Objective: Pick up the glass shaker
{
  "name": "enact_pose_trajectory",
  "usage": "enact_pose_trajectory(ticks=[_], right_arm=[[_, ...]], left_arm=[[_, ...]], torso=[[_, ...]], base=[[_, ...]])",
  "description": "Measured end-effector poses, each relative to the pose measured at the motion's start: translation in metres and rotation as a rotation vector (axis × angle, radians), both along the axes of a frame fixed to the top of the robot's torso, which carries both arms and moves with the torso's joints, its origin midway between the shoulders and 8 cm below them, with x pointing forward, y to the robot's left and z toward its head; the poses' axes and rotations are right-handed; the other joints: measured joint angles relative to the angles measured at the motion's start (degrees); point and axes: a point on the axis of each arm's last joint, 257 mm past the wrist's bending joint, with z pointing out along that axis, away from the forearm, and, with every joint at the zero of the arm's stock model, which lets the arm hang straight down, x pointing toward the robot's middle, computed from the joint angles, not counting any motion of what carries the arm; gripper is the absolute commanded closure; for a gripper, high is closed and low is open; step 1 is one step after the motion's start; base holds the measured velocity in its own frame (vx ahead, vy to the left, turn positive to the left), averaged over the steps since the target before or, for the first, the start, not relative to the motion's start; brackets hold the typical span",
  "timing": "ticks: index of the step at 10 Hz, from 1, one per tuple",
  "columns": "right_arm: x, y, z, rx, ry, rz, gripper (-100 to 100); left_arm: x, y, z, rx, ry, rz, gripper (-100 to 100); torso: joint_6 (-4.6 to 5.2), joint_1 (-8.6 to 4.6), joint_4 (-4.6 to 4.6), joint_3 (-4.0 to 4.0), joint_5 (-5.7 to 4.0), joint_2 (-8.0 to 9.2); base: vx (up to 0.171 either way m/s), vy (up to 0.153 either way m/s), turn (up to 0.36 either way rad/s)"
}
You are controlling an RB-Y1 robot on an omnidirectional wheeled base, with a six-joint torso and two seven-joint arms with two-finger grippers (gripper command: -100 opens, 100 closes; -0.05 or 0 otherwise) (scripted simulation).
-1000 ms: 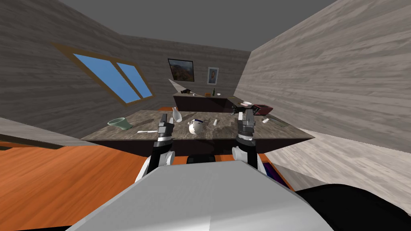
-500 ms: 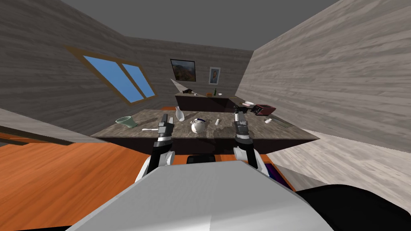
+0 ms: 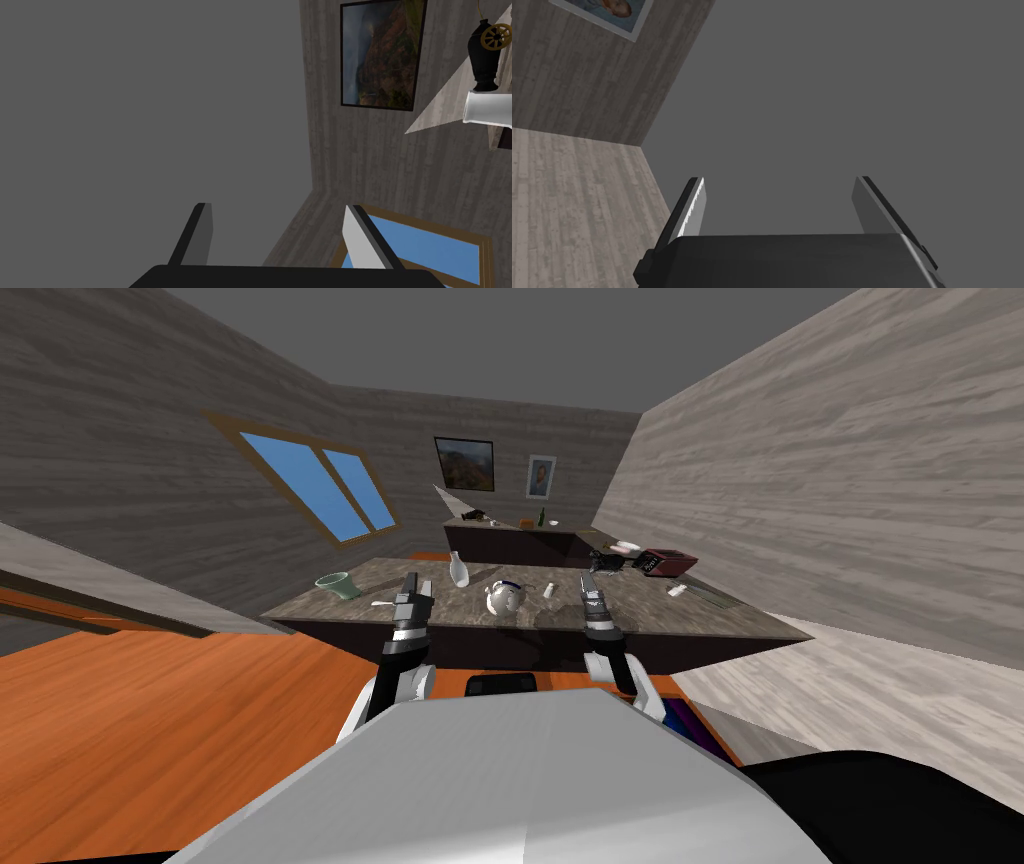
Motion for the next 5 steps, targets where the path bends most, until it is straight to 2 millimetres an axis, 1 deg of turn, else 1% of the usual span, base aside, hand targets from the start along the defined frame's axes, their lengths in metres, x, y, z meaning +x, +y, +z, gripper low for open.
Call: enact_pose_trajectory(ticks=[1,3,5], right_arm=[[0.007,-0.006,-0.012,-0.023,0.027,-0.023,-100],[0.02,-0.014,-0.031,-0.072,0.076,-0.073,-100],[0.033,-0.03,-0.056,-0.123,0.129,-0.131,-100]], left_arm=[[0.0,0.0,0.0,0.0,0.0,0.0,0],[0.0,0.0,0.0,0.0,0.0,0.0,0],[0.0,0.0,0.0,0.0,0.0,0.0,0]], torso=[[0.01,-0.03,0.0,0.0,-0.01,0.0],[0.0,-0.02,-0.01,-0.03,0.0,-0.05],[0.01,0.01,-0.02,-0.05,0.0,-0.09]], base=[[-0.043,0.071,0.063],[-0.03,0.076,0.074],[-0.027,0.074,0.069]])
